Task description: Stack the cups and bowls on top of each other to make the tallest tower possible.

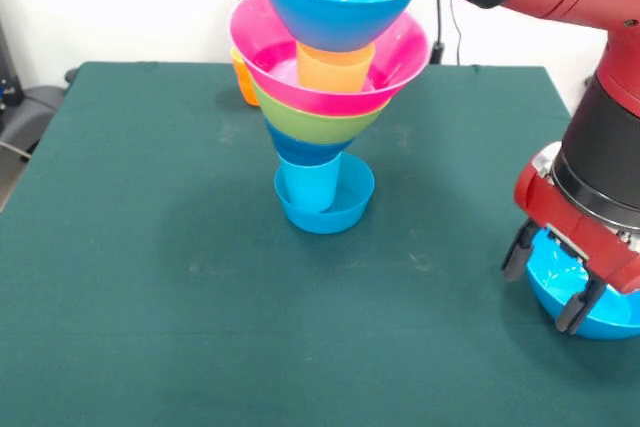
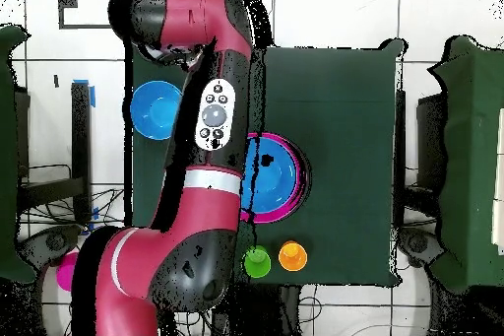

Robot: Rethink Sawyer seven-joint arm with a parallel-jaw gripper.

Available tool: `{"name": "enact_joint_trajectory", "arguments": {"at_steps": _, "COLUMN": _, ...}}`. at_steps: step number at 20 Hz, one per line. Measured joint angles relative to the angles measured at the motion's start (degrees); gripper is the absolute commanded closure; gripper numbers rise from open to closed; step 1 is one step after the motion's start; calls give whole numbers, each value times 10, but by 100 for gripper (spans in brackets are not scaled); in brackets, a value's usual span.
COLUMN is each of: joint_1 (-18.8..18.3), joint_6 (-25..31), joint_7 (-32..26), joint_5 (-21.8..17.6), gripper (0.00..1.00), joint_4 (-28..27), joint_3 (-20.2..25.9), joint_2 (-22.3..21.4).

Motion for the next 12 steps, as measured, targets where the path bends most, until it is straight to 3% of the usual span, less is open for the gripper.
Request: {"name": "enact_joint_trajectory", "arguments": {"at_steps": 12, "joint_1": 28, "joint_6": -40, "joint_7": 0, "joint_5": -52, "gripper": 0, "joint_4": 6, "joint_3": -8, "joint_2": -26}}
